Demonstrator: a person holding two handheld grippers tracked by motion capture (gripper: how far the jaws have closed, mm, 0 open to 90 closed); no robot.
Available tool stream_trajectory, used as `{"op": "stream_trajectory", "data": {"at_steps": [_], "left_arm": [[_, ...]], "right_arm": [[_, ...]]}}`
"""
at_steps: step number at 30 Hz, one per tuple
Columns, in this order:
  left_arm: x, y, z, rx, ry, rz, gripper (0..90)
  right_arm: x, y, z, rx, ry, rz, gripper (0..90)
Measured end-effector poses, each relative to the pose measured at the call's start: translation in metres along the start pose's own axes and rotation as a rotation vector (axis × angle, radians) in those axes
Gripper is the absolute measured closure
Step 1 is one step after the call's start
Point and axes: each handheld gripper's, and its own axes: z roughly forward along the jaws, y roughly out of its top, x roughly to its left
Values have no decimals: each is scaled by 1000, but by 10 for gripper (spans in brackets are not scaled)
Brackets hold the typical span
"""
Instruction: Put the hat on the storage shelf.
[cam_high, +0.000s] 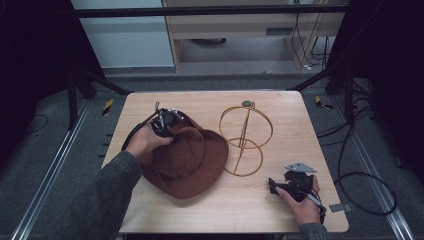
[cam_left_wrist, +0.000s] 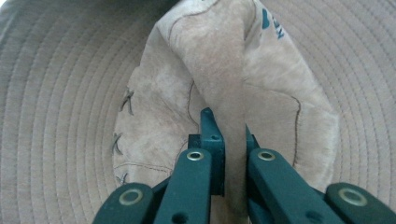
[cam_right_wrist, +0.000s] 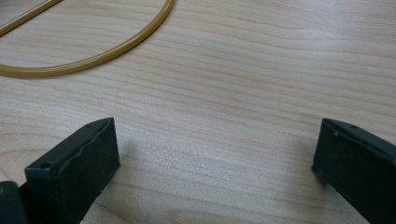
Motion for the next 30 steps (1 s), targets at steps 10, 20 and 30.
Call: {"op": "stream_trajectory", "data": {"at_steps": [10, 20, 30], "left_arm": [[-9, -12, -30, -110, 11, 21, 886], [-26, -30, -79, -190, 23, 73, 885], [-38, -54, -115, -229, 37, 99, 884]], "right_arm": [[0, 0, 0, -2, 1, -1, 5], [0, 0, 0, -3, 1, -1, 5], [0, 0, 0, -2, 1, -1, 5]]}}
